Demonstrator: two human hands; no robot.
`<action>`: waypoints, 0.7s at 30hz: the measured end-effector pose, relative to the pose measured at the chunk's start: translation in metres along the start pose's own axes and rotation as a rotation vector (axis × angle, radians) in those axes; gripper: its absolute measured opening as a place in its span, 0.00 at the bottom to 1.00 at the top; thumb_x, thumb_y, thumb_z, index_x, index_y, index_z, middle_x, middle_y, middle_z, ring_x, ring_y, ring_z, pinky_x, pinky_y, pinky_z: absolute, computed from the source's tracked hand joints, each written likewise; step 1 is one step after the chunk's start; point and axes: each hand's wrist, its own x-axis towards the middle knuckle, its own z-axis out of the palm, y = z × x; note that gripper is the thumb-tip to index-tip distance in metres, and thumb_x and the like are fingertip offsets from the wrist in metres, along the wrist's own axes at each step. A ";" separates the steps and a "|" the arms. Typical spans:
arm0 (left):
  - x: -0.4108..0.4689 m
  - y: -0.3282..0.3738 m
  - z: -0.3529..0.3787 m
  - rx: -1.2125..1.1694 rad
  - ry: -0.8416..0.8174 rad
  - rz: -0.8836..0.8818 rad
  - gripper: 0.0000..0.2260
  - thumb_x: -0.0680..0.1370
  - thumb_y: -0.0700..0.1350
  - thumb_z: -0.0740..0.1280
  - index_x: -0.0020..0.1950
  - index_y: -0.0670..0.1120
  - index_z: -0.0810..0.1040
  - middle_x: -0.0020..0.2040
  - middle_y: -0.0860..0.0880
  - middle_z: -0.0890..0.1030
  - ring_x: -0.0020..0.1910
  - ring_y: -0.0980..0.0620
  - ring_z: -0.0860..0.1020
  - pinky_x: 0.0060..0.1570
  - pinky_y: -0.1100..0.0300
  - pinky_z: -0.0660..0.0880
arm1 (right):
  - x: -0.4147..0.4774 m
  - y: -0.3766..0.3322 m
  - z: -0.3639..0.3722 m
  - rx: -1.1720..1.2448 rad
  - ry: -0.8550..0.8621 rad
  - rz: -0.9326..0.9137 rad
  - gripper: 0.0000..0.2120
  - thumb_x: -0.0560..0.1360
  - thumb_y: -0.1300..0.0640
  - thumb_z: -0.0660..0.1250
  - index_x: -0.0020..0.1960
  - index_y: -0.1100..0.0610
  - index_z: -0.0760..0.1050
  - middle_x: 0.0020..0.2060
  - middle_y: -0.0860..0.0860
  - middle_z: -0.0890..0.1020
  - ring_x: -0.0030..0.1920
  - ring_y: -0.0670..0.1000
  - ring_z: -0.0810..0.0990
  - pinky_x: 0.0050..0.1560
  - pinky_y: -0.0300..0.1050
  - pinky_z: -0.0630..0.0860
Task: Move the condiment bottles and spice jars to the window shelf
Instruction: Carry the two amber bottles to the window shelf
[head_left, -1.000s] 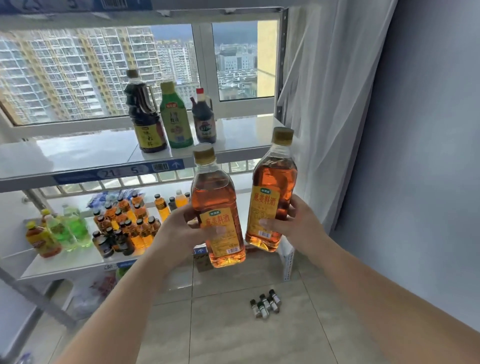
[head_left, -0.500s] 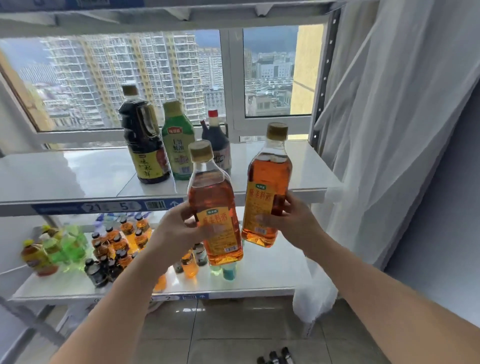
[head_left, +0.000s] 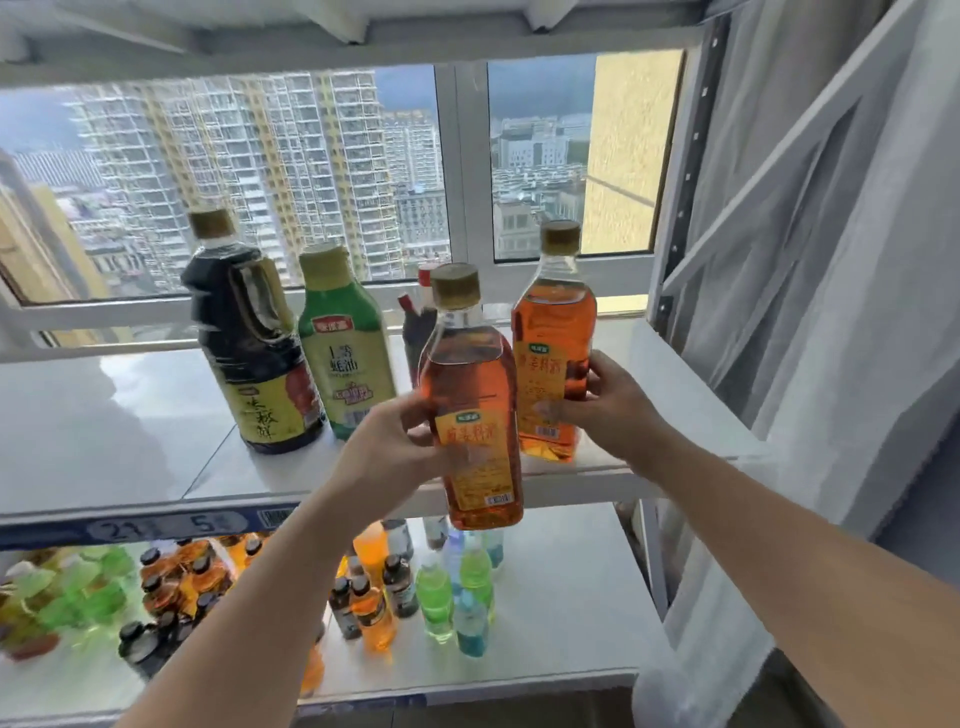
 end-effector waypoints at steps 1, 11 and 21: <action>0.009 0.000 -0.001 0.014 -0.011 0.005 0.17 0.67 0.40 0.81 0.55 0.48 0.84 0.51 0.50 0.88 0.48 0.50 0.87 0.47 0.56 0.82 | 0.009 0.002 -0.001 -0.002 0.004 0.004 0.23 0.71 0.64 0.78 0.63 0.52 0.77 0.54 0.48 0.85 0.54 0.49 0.85 0.54 0.49 0.84; 0.064 -0.007 0.013 0.029 -0.047 -0.053 0.17 0.71 0.39 0.80 0.57 0.51 0.84 0.52 0.53 0.87 0.52 0.49 0.85 0.54 0.47 0.82 | 0.073 0.022 -0.003 0.020 -0.107 0.042 0.23 0.71 0.66 0.77 0.63 0.55 0.75 0.49 0.50 0.85 0.54 0.54 0.85 0.58 0.54 0.82; 0.090 -0.017 0.016 -0.017 -0.026 -0.106 0.18 0.72 0.40 0.79 0.60 0.50 0.81 0.54 0.51 0.87 0.56 0.49 0.85 0.60 0.42 0.80 | 0.123 0.034 -0.010 -0.189 -0.157 0.017 0.21 0.73 0.56 0.78 0.64 0.48 0.78 0.53 0.47 0.85 0.56 0.49 0.82 0.57 0.48 0.80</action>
